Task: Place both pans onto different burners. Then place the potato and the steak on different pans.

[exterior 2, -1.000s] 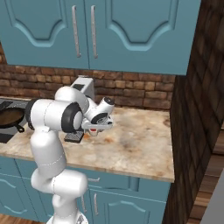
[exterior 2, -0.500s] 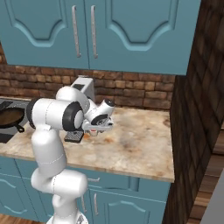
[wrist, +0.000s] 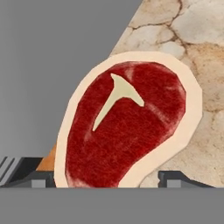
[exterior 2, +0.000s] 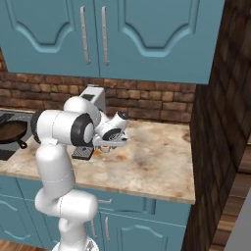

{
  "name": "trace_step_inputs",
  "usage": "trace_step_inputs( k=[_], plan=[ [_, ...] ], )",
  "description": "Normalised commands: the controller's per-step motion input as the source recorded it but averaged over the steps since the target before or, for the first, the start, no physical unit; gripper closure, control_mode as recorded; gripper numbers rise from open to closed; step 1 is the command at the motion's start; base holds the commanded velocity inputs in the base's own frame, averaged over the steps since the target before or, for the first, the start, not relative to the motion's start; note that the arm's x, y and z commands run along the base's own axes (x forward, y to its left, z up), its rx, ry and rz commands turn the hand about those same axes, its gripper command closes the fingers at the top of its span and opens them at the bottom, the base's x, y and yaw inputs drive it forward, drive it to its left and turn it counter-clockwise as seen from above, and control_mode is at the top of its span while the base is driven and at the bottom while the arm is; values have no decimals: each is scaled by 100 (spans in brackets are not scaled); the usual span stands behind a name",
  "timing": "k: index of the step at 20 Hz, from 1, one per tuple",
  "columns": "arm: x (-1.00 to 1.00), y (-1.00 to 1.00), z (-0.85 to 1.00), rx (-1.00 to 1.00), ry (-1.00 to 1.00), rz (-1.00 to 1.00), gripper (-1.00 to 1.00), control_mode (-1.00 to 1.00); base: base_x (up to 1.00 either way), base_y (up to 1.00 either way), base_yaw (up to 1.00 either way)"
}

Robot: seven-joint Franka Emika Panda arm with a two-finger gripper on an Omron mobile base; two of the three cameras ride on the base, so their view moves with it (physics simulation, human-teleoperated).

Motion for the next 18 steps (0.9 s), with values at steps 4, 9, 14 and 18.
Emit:
trace_step_inputs(
  k=[4, 9, 14, 18],
  plan=[
    [0, 21, -36, 0, 0, 0, 100, -100, 0, 0, 0],
    [-2, 8, -10, 0, -1, 0, 100, -100, 0, 0, 0],
    [-53, -1, 38, 0, -8, 0, 100, -100, 0, 0, 0],
    [-76, -10, 40, 0, -3, 0, 100, -100, 0, 0, 0]
  ],
)
